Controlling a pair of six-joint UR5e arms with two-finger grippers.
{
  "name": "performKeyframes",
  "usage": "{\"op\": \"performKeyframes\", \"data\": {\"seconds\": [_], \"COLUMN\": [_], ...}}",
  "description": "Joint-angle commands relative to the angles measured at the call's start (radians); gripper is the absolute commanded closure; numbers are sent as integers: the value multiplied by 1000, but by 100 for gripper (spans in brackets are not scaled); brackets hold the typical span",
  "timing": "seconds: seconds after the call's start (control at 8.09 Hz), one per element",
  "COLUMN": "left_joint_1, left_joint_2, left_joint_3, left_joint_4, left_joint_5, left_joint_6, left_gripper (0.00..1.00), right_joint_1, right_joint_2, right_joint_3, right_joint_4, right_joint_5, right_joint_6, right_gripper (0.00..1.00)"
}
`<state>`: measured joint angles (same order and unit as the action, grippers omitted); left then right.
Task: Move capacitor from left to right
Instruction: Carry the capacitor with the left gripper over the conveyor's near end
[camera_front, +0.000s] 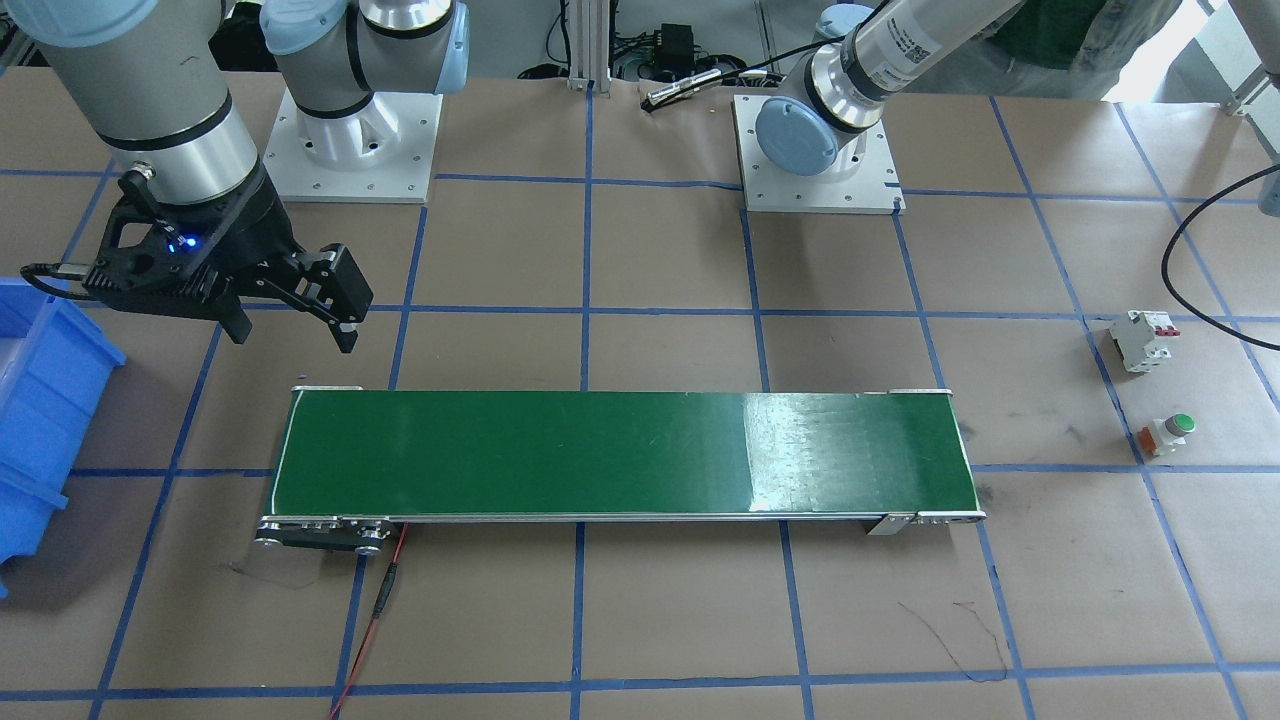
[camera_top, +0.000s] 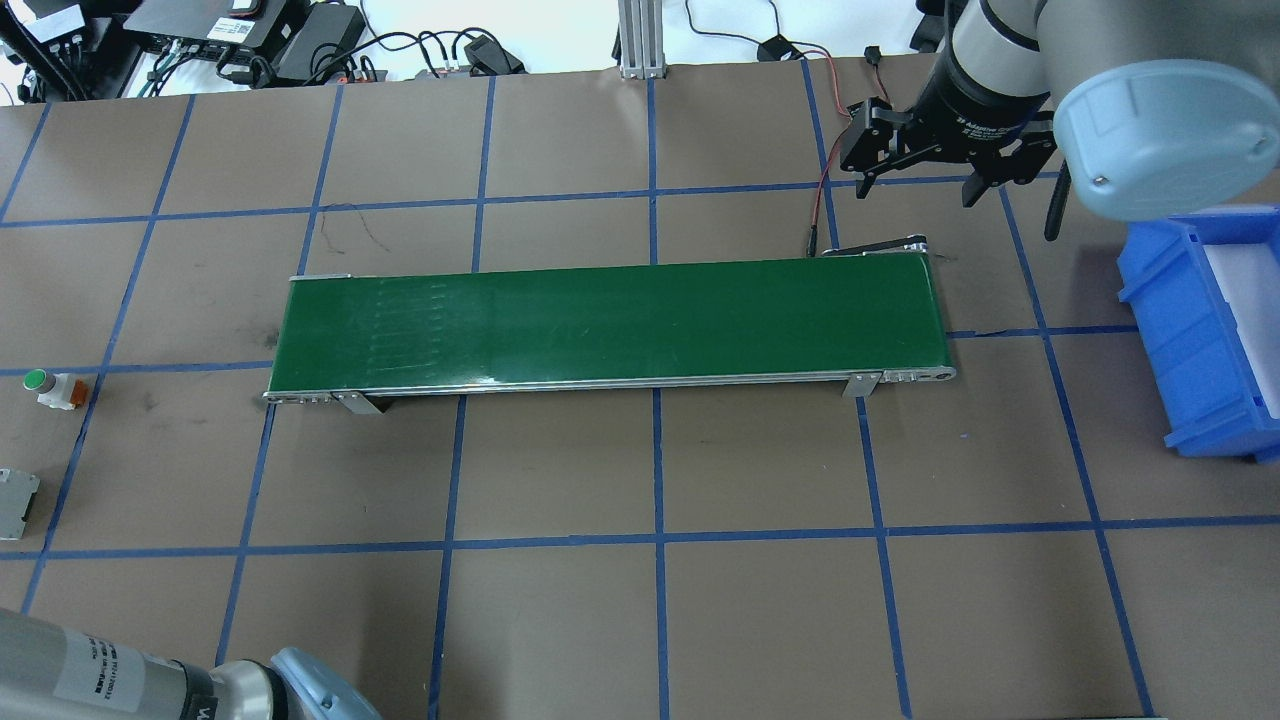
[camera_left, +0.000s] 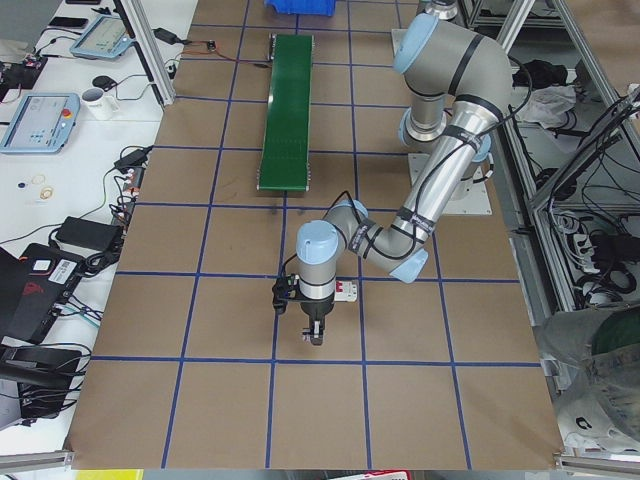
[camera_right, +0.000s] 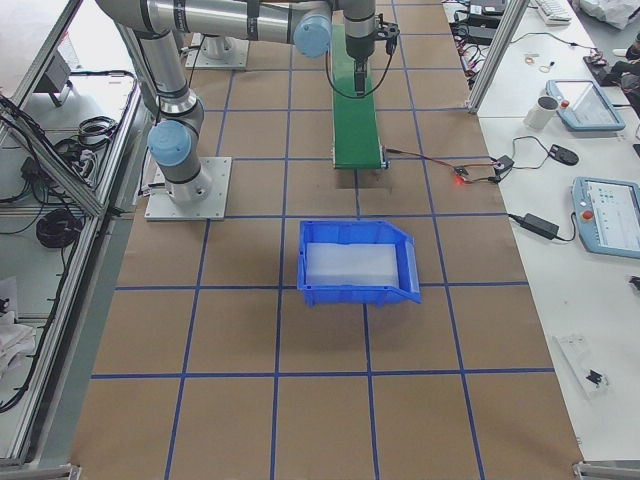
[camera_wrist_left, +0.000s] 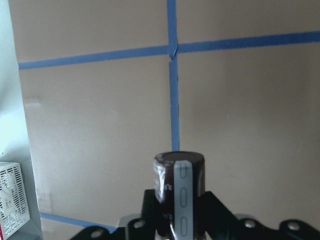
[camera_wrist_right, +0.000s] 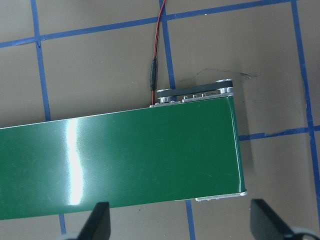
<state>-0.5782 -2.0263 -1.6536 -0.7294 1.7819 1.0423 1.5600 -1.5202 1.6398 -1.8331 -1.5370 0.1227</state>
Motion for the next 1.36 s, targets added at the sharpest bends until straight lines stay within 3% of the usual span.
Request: {"op": "performKeyframes", "data": {"seconds": [0.0, 0.49, 0.87, 1.24], "left_joint_1": [-104, -305, -516, -673], "left_joint_2": [96, 225, 221, 218], "left_joint_3": [0, 0, 0, -3], "left_joint_4": [-109, -307, -367, -502], "left_joint_5": [2, -4, -9, -13], "left_joint_6": [-152, -429, -741, -889], "left_gripper": [74, 74, 73, 72], "right_joint_1": [-1, 0, -1, 0], "right_joint_2": [0, 0, 0, 0], "right_joint_3": [0, 0, 0, 0], "right_joint_4": [0, 0, 0, 0], "right_joint_5": [0, 0, 0, 0], "right_joint_6": [0, 0, 0, 0], "right_gripper": [0, 0, 0, 0]}}
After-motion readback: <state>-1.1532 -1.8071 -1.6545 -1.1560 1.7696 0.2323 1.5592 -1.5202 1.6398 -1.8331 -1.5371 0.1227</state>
